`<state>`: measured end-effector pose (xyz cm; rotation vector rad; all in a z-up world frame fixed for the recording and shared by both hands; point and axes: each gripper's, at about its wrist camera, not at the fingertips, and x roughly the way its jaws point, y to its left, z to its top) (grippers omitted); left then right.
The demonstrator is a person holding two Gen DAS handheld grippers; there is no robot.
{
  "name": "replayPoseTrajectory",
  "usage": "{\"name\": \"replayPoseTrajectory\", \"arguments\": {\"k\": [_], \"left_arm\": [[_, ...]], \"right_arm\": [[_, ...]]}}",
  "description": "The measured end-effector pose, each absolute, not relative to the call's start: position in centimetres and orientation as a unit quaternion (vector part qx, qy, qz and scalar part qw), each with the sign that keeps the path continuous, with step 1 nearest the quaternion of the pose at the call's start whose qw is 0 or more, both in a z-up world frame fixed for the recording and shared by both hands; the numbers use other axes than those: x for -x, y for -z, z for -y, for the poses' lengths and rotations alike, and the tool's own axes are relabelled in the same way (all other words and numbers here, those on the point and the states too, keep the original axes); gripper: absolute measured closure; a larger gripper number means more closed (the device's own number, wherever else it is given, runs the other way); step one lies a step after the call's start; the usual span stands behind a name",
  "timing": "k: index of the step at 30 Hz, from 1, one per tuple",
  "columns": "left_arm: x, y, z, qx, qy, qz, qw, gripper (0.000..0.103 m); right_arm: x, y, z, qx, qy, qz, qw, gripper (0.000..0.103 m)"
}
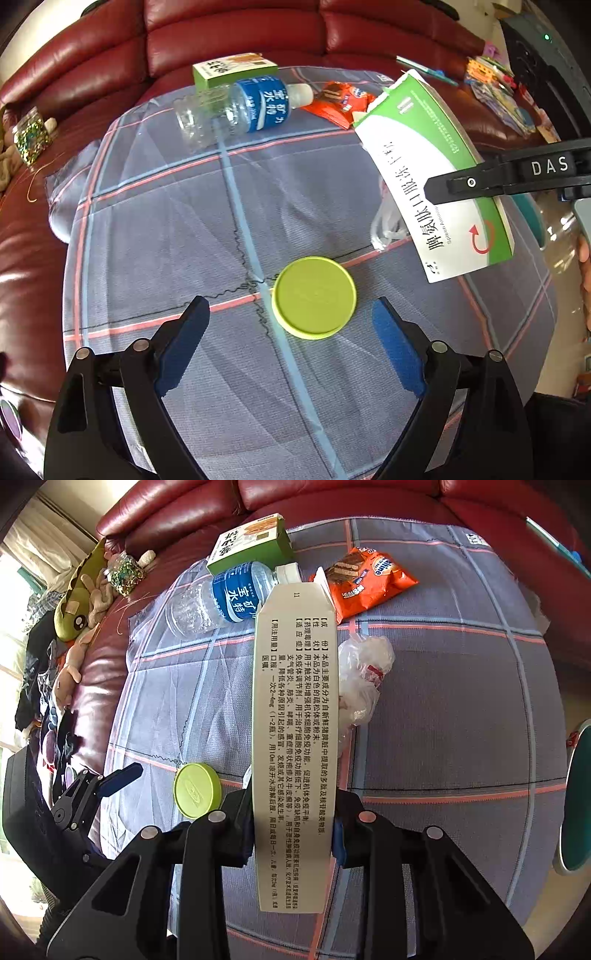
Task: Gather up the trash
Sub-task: 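Grasp the yellow-green lid with the left gripper while the right lifts the medicine box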
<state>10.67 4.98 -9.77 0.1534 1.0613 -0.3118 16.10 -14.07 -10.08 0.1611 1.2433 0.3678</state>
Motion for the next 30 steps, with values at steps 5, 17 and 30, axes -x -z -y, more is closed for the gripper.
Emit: {"name": "replayPoseTrajectory", "arguments": {"k": [5,17,30], "left_arm": [[-10.8,11.8,-3.2,-0.109,0.159,-0.518,0.834,0.018],[-10.1,7.8,-2.4,-0.072,0.147,-0.486,0.858,0.048],[-10.6,1.4,12.6,-0.095,0.263,-0.444,0.852,0.047]], "right_arm": [[-15.5,8.8,14.7,-0.075,-0.179,-0.57,0.799,0.074],[-14.2,5.3,22.0,-0.14,-0.171,-0.527,0.821,0.074],[-10.1,1.7,39.7,-0.233,-0.078,-0.447,0.86,0.074]]}}
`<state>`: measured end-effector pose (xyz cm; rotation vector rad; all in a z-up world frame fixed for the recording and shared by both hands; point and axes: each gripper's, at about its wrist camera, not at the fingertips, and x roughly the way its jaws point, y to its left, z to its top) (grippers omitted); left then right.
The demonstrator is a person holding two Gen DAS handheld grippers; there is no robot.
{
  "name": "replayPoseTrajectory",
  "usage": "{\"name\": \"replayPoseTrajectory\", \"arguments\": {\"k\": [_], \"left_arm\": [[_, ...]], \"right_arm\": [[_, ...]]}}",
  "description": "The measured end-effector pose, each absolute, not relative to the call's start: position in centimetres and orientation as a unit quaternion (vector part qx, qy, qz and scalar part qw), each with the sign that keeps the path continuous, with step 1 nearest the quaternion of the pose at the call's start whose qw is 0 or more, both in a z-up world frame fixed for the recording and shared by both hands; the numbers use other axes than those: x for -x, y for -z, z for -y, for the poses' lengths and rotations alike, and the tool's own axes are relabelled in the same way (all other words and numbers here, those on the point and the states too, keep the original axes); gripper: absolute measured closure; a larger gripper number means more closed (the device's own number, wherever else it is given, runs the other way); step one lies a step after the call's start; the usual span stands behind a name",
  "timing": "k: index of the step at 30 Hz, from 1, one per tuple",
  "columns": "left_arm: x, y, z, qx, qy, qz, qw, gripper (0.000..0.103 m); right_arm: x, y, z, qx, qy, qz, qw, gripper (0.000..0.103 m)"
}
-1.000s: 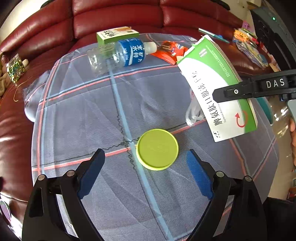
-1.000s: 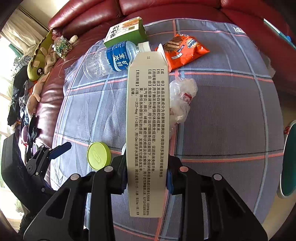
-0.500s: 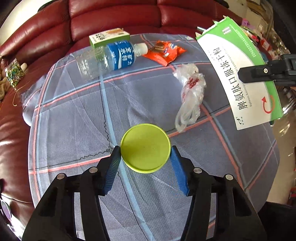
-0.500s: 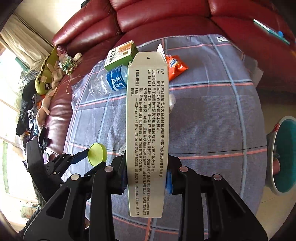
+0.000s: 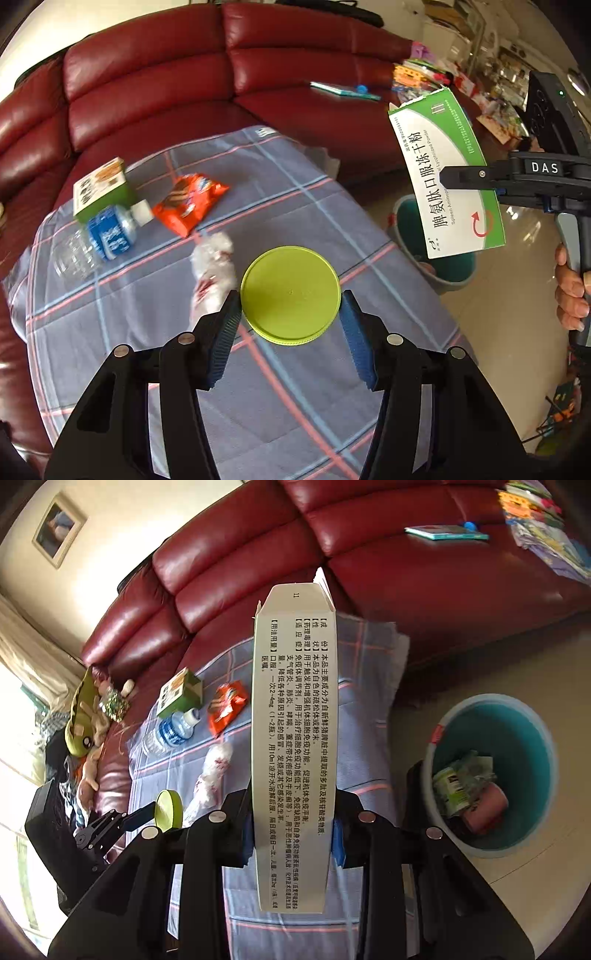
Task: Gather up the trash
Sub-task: 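Grasp the yellow-green lid with the left gripper while the right lifts the medicine box, then carry the lid with the left gripper and the box with the right over the bucket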
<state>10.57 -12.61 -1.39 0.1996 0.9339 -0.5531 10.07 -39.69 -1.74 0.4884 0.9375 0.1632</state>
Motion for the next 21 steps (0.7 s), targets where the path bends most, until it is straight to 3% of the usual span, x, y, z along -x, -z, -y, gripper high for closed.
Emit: {"name": "replayPoseTrajectory", "arguments": {"k": [10,21], "left_arm": [[-11.5,2.9,28.4,-0.142,0.358,-0.448,0.807,0.047],[-12.7,9.3,40.9,-0.191,0.399,-0.488,0.752,0.045]], "right_arm": [[-5.4,3.6,54.0,-0.282,0.037,-0.413,0.865,0.074],[-5.2,8.3,59.6,-0.3,0.087,-0.43,0.847,0.073]]}}
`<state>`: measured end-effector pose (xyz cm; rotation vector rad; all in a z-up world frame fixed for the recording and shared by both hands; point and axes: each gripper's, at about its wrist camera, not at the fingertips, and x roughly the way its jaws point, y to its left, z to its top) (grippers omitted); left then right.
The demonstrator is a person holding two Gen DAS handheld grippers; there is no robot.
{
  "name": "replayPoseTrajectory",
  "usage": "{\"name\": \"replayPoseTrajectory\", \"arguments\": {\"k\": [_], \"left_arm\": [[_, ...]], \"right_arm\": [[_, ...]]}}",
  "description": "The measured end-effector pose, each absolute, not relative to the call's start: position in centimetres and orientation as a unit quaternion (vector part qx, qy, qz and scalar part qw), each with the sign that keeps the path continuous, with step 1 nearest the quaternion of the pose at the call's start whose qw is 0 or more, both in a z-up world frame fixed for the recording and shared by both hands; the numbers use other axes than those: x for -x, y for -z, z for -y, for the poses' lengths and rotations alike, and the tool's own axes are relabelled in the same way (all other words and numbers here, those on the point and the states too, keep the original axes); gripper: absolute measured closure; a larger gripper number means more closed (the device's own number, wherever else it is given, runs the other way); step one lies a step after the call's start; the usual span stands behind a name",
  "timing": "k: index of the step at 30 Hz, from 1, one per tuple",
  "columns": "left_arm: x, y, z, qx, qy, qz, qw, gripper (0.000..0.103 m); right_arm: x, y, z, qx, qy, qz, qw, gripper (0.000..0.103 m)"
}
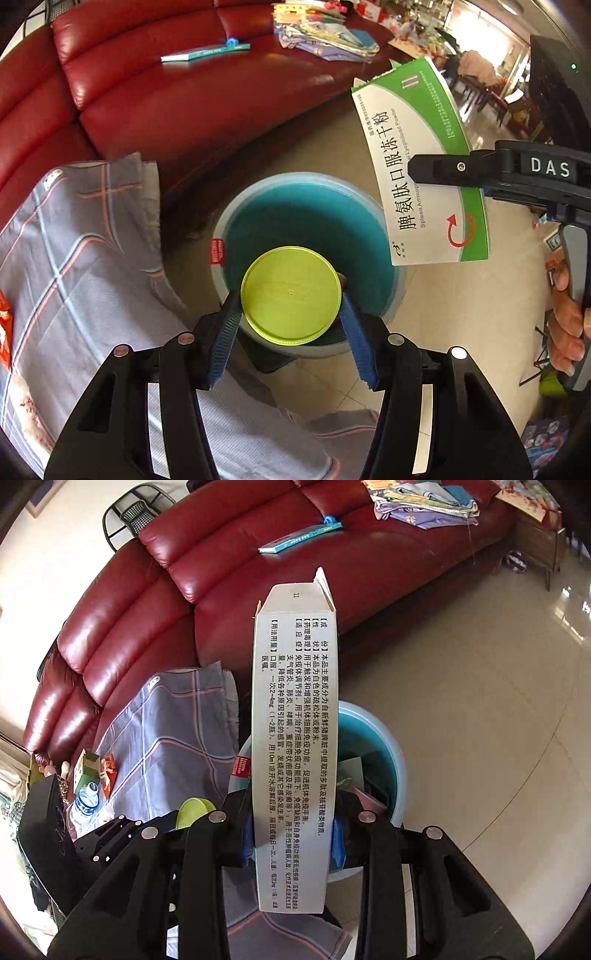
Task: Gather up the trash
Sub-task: 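Carry the lid with the left gripper and the box with the right over the bucket, then open both grippers to drop the lid and medicine box into the teal bucket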
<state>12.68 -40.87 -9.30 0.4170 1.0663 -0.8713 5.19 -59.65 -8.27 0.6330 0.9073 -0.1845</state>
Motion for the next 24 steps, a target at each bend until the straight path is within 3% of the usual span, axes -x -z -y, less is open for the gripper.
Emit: {"name": "replayPoseTrajectory", "arguments": {"k": [1,7,13,15,20,24], "left_arm": [[-12.9,9.9,41.5,-0.197,0.394,-0.496,0.749,0.037],[-13.5,11.3,41.7,-0.202,0.376,-0.5,0.753,0.018],[-14.3,10.7,39.3,-0.173,0.367,-0.502,0.764,0.009],[-14.6,10.3,38.6,-0.164,0.367,-0.501,0.767,0.006],[-14.7,9.6,37.8,-0.155,0.367,-0.499,0.77,0.004],[-14.6,9.2,37.3,-0.143,0.37,-0.504,0.767,0.004]], "right_arm": [[-5.4,8.6,59.9,-0.302,0.089,-0.431,0.846,0.073],[-6.8,9.9,60.2,-0.295,0.092,-0.44,0.843,0.073],[-8.5,11.2,59.6,-0.29,0.091,-0.45,0.84,0.069],[-8.9,11.7,59.3,-0.302,0.084,-0.456,0.833,0.038],[-8.9,11.7,58.9,-0.306,0.095,-0.458,0.829,0.022],[-8.4,11.3,58.7,-0.303,0.104,-0.467,0.824,0.016]]}}
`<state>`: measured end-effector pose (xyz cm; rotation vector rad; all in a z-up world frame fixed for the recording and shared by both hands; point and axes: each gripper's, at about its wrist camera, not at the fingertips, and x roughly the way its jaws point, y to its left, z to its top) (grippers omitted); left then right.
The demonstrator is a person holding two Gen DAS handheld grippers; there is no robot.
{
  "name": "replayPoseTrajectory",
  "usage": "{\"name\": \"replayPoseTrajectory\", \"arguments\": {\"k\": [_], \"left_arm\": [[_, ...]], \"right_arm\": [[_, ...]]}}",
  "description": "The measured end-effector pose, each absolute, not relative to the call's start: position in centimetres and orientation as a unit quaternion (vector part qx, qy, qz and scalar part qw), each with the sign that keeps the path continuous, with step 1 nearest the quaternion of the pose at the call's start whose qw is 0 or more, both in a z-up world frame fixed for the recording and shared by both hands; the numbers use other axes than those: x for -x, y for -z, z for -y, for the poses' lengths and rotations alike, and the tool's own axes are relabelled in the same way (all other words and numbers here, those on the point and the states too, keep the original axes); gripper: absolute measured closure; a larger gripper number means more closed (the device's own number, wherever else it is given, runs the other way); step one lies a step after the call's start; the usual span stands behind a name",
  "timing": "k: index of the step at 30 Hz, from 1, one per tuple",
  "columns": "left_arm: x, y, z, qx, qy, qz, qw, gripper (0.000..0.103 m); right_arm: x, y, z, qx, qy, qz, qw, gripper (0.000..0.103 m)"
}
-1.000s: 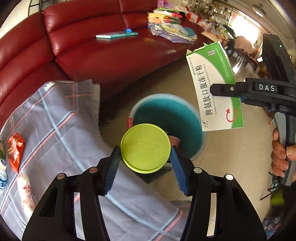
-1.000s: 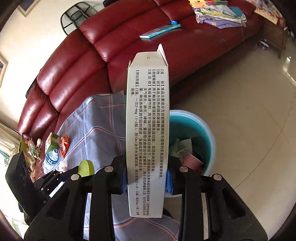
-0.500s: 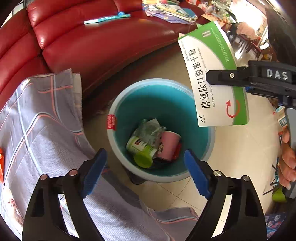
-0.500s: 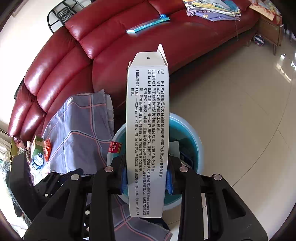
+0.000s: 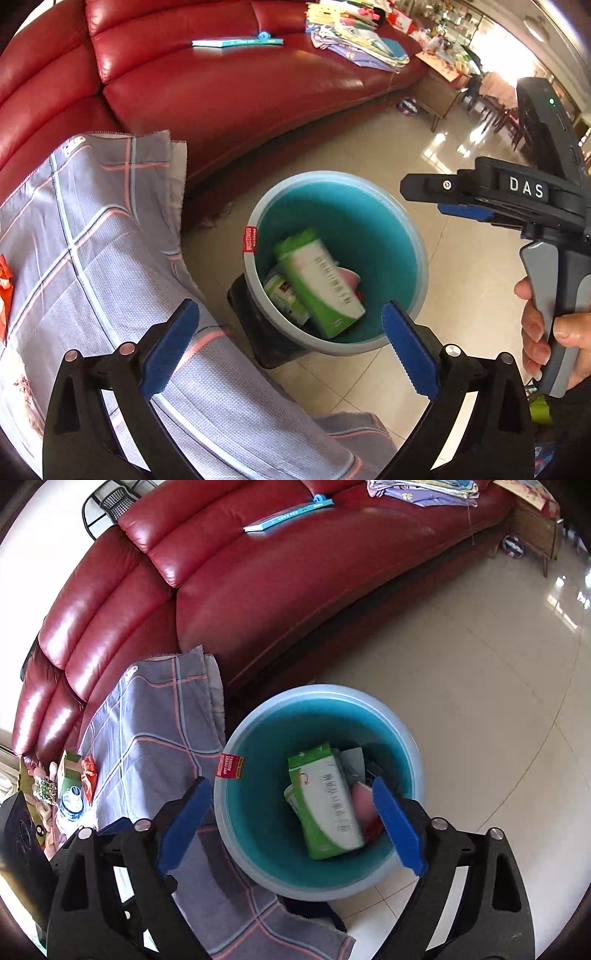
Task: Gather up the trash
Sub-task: 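Open both grippers to drop the lid and medicine box into the teal bucket, then move the left gripper to the clear plastic bag while the right approaches the orange snack wrapper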
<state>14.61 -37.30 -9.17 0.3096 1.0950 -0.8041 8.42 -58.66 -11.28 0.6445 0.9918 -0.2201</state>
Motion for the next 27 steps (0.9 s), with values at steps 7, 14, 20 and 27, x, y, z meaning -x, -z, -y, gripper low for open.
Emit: {"name": "replayPoseTrajectory", "arguments": {"k": [7,14,20,27], "left_arm": [[-14.1,8.3,36.1,-0.127,0.374,-0.504,0.768,0.004],[-13.7,7.0,33.9,-0.118,0.365,-0.497,0.778,0.004],[-13.7,6.2,30.2,-0.103,0.346,-0.495,0.79,0.004],[-14.3,5.9,23.7,-0.084,0.306,-0.499,0.807,0.004]], "right_arm": [[-7.1,10.4,58.1,-0.3,0.116,-0.476,0.819,0.016],[-6.7,9.1,56.1,-0.287,0.112,-0.476,0.824,0.016],[-7.7,8.1,52.7,-0.266,0.096,-0.483,0.829,0.016],[-9.5,7.5,46.7,-0.231,0.064,-0.508,0.827,0.016]]}}
